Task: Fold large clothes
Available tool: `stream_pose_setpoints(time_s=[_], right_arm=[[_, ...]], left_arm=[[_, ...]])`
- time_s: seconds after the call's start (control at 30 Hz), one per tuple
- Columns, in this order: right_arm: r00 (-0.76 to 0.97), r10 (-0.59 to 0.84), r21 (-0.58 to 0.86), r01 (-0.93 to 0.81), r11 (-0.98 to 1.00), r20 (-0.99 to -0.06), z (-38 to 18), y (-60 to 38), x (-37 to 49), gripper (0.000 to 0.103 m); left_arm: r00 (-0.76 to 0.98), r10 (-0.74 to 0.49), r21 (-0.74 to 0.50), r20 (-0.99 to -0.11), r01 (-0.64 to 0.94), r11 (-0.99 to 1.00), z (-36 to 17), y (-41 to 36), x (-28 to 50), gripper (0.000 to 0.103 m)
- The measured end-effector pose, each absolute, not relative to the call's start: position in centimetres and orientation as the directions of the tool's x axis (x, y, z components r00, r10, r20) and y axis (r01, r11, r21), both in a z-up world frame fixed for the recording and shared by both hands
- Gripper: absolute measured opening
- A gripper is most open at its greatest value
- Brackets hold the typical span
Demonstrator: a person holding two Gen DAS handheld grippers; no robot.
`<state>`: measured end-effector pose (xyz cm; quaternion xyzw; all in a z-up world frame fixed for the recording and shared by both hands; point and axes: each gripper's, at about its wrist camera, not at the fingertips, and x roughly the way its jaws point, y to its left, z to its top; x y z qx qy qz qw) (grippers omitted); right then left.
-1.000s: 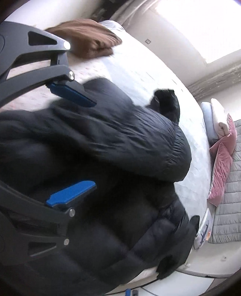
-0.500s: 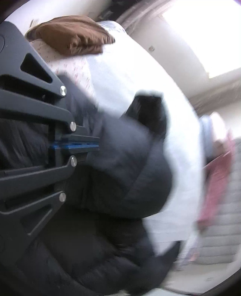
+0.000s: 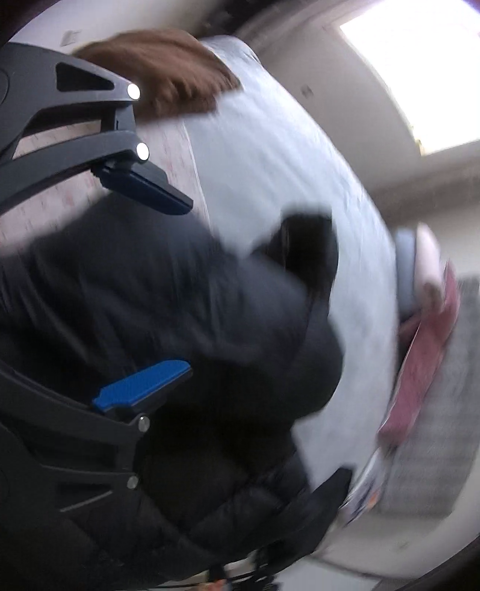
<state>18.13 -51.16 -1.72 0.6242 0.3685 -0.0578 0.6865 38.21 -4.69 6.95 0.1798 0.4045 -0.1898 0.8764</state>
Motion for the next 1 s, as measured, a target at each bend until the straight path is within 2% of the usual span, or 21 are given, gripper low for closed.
stream_pose_setpoints(time_s=[0.1,0.23,0.27,0.3,0.33,0.37,0.4,0.47,0.5,0.63,0.7,0.77,0.83,0.93,0.97,1.0], right_arm=[[0.744,0.388,0.833,0.535,0.144,-0.544,-2.9,-51.8,18.1,0.079],[0.764,0.403,0.843,0.536,0.04,-0.504,-4.4,-52.3,18.3,0.079],[0.765,0.402,0.842,0.54,0.027,-0.503,-4.7,-52.2,18.5,0.079],[0.766,0.404,0.84,0.542,0.013,-0.501,-5.0,-52.0,18.8,0.079],[0.768,0.413,0.843,0.538,-0.002,-0.489,-5.2,-51.6,19.2,0.079],[0.768,0.426,0.848,0.531,-0.006,-0.478,-5.3,-51.1,19.7,0.076],[0.767,0.439,0.855,0.519,0.003,-0.467,-5.2,-50.6,20.1,0.054],[0.751,0.455,0.863,0.499,0.083,-0.478,-3.9,-49.2,21.3,0.02],[0.748,0.448,0.864,0.483,0.141,-0.49,-2.5,-48.5,21.8,0.015],[0.77,0.397,0.858,0.376,0.351,-0.5,4.1,-45.4,22.8,0.01],[0.784,0.381,0.842,0.313,0.44,-0.49,7.4,-43.6,22.9,0.009],[0.795,0.359,0.799,0.243,0.551,-0.489,10.8,-41.0,22.8,0.009],[0.801,0.326,0.708,0.165,0.687,-0.502,14.4,-37.3,22.5,0.009],[0.782,0.32,0.559,0.044,0.828,-0.535,17.3,-31.1,22.2,0.009],[0.763,0.329,0.499,-0.009,0.866,-0.557,17.8,-28.5,22.2,0.009],[0.732,0.343,0.442,-0.062,0.895,-0.589,17.9,-25.9,22.1,0.009]], left_arm=[[0.562,-0.177,0.194,-0.808,0.537,0.821,4.1,-10.2,39.0,0.081],[0.557,-0.052,0.304,-0.829,0.528,0.793,0.2,-15.2,40.5,0.081],[0.557,-0.024,0.322,-0.83,0.515,0.794,-0.3,-15.6,40.6,0.076],[0.559,0.0,0.336,-0.829,0.499,0.798,-0.7,-15.5,40.9,0.048],[0.554,0.013,0.332,-0.833,0.481,0.811,-0.8,-14.9,41.3,0.023],[0.55,0.007,0.311,-0.835,0.462,0.831,-0.6,-14.2,41.4,0.006],[0.554,-0.044,0.236,-0.832,0.423,0.875,0.7,-12.4,41.5,0.006],[0.605,-0.135,0.114,-0.785,0.355,0.928,4.4,-8.1,41.0,0.005],[0.641,-0.151,0.085,-0.753,0.322,0.943,6.3,-5.9,40.6,0.005],[0.73,-0.151,-0.046,-0.667,0.163,0.986,11.7,4.4,39.3,0.005],[0.751,-0.092,-0.104,-0.653,0.031,0.994,12.9,11.1,38.2,0.005],[0.739,0.006,-0.109,-0.673,-0.107,0.988,12.5,16.6,37.4,0.007],[0.671,0.097,-0.084,-0.735,-0.233,0.969,10.4,22.1,36.3,0.009],[0.588,0.104,-0.105,-0.802,-0.31,0.945,7.2,26.9,33.9,0.012],[0.582,0.097,-0.117,-0.807,-0.319,0.941,6.7,27.4,33.3,0.022],[0.58,0.084,-0.139,-0.81,-0.329,0.934,6.2,28.2,32.0,0.037]])
